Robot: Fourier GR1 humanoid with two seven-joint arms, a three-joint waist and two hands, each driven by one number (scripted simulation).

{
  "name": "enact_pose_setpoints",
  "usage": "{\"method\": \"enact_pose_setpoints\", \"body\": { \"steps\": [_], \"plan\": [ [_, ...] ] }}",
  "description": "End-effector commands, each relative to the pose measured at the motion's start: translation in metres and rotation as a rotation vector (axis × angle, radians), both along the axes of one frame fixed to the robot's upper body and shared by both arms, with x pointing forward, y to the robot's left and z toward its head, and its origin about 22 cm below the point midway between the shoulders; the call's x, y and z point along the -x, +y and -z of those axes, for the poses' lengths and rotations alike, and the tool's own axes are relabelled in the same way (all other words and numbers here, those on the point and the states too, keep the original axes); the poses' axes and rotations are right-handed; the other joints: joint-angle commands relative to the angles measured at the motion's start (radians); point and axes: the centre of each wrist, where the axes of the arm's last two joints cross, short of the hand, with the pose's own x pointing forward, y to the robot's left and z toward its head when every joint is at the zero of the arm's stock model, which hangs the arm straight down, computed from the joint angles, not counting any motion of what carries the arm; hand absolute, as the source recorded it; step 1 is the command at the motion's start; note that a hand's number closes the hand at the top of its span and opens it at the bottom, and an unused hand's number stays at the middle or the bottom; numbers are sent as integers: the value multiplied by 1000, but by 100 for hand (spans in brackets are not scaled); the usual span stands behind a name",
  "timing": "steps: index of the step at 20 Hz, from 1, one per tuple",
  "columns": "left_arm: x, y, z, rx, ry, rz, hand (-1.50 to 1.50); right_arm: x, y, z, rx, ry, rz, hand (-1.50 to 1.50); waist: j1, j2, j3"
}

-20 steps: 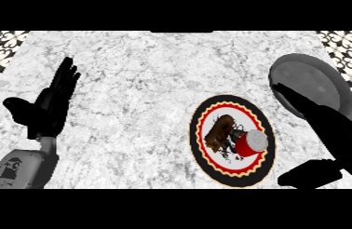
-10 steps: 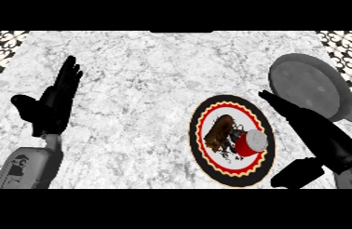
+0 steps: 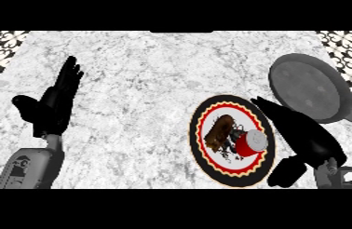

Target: Pick the can from the plate and place it in the pan

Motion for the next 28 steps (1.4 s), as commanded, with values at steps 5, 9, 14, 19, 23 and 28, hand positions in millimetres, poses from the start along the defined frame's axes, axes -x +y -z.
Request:
{"method": "enact_pose_setpoints", "body": {
  "steps": [5,9,14,19,23,28],
  "plan": [
    [-7,-3,10,8,14,1,0,-17,17,13,80,56,-9,-150,-2,1,0],
    [11,4,13,2,-1,6,0,-16,16,30,54,64,-10,-150,0,0,0],
    [11,-3,11,7,0,11,0,-24,4,30,112,88,-9,-150,0,0,0],
    [-9,16,4,9,20,-14,0,-22,25,61,122,125,-22,-150,-3,1,0],
    [3,3,1,6,-9,7,0,-11,19,80,111,154,-18,-150,-2,0,0],
    [-5,-4,5,2,-2,6,0,-15,28,83,78,131,-172,150,-1,0,0]
  ]
}}
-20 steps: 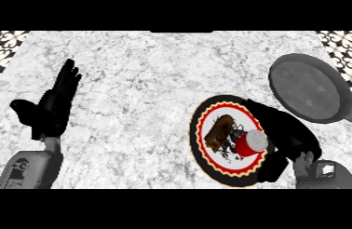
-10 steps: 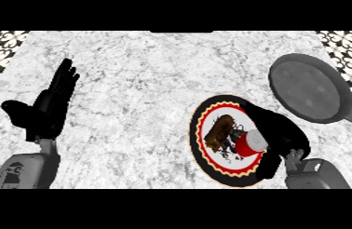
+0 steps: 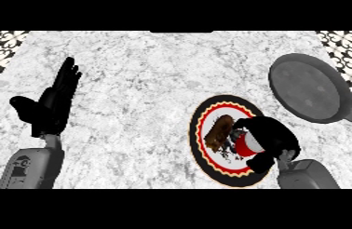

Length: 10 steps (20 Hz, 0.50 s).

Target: Pick the can from the plate and place it in the pan

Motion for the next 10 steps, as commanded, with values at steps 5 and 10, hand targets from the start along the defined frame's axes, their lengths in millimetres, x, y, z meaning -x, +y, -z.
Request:
{"method": "enact_pose_setpoints", "body": {
  "steps": [5,10],
  "plan": [
    [7,-14,0,3,3,-4,0,-21,6,6,4,-27,-95,150,2,0,0],
    [-11,9,-17,3,-1,11,0,-28,68,7,12,-29,82,150,9,3,0]
  ]
}}
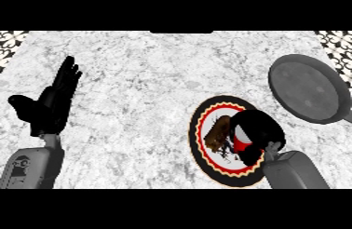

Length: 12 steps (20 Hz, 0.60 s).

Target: Pick the can from the plate and place it in the pan

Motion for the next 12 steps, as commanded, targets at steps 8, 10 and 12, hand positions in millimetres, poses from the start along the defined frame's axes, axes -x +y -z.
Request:
{"method": "enact_pose_setpoints", "body": {
  "steps": [8,10,12],
  "plan": [
    [-10,-16,-17,-12,-24,54,0,-53,100,-22,-5,-155,558,150,60,11,6],
    [-12,-19,2,10,-2,39,0,-61,112,-40,30,-369,577,150,45,15,4],
    [-10,-26,-5,1,-22,23,0,-71,119,-52,68,-503,582,150,42,11,5]
  ]
}}
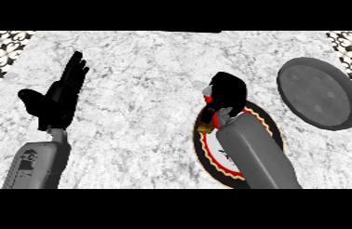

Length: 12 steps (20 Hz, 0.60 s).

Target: Pick the can from the plate and place it in the pan

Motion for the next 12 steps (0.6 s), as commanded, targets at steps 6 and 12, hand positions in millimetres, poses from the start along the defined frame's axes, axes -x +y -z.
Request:
{"method": "enact_pose_setpoints", "body": {
  "steps": [6,12],
  "plan": [
    [16,8,19,-8,26,-13,0,-15,40,-57,32,-440,173,150,-22,-5,2],
    [17,20,-3,-12,4,-29,0,-24,-5,-61,5,-549,287,150,-42,-8,3]
  ]
}}
